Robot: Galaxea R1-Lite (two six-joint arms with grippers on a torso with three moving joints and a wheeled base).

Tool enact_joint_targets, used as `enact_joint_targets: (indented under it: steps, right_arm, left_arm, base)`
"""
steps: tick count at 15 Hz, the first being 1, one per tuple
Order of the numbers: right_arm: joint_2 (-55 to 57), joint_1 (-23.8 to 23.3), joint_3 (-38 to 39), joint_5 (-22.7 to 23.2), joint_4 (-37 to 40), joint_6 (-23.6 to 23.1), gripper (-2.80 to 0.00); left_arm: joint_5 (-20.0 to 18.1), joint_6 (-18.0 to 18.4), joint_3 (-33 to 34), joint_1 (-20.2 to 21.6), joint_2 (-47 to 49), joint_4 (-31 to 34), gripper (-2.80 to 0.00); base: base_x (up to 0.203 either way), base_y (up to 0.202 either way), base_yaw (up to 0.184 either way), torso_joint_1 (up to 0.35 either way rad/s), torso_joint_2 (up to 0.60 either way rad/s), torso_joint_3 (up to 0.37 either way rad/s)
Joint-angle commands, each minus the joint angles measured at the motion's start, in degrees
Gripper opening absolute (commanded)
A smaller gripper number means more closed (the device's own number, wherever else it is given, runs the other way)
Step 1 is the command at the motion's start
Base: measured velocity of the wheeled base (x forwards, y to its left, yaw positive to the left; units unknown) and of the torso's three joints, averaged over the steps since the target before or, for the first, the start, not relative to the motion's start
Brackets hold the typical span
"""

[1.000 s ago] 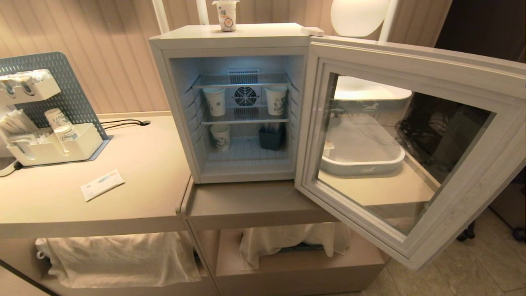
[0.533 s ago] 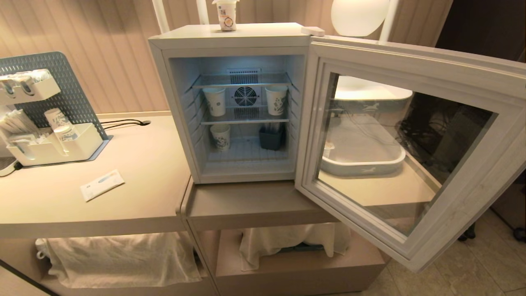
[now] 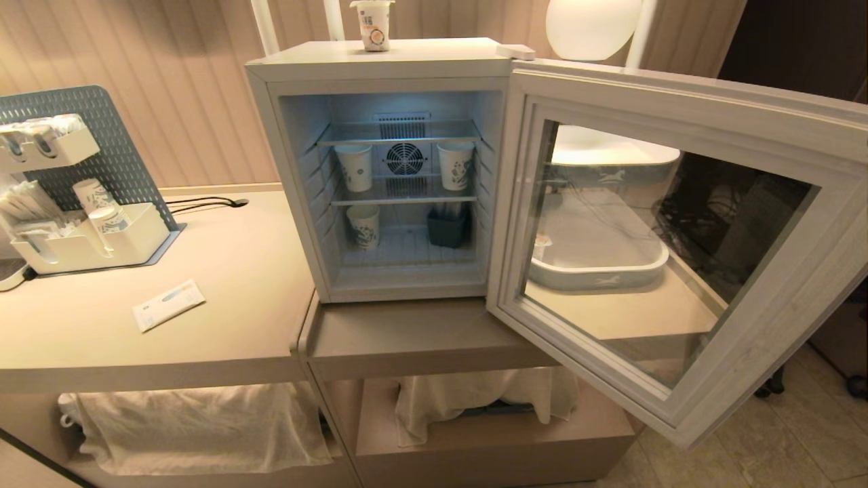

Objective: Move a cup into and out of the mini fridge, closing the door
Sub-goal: Close the freezer door

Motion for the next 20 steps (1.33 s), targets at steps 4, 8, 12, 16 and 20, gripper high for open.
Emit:
enact_joint_targets:
  steps: [4, 8, 12, 16, 20]
  right_arm:
    - [10.8, 4.0, -4.4, 0.6, -5.3, -0.5, -2.8]
    - [4.5, 2.9, -3.3, 0.6, -5.3, 0.4, -2.8]
    - [-1.2, 2.2, -1.7, 0.6, -5.2, 3.5, -2.8]
    - [-8.6, -1.8, 1.1, 0.6, -5.0, 5.4, -2.8]
    - [-12.8, -5.9, 3.3, 0.6, -4.9, 9.8, -2.8]
  left_arm:
    - [0.0, 0.0, 0.0, 0.0, 0.1, 0.0, -2.8]
    - [0.0, 0.0, 0.0, 0.0, 0.1, 0.0, -2.8]
    - [0.0, -0.1, 0.0, 0.0, 0.1, 0.0, -2.8]
    - [0.0, -0.1, 0.0, 0.0, 0.1, 0.0, -2.8]
    - [0.0, -0.1, 0.1, 0.0, 0.1, 0.0, -2.8]
  base:
    - [0.0, 0.0, 0.0, 0.0, 0.0, 0.0]
    - [0.0, 0.0, 0.0, 0.0, 0.0, 0.0]
    - [0.0, 0.0, 0.0, 0.0, 0.0, 0.0]
    - [0.0, 0.0, 0.0, 0.0, 0.0, 0.0]
    - [0.0, 0.0, 0.0, 0.0, 0.0, 0.0]
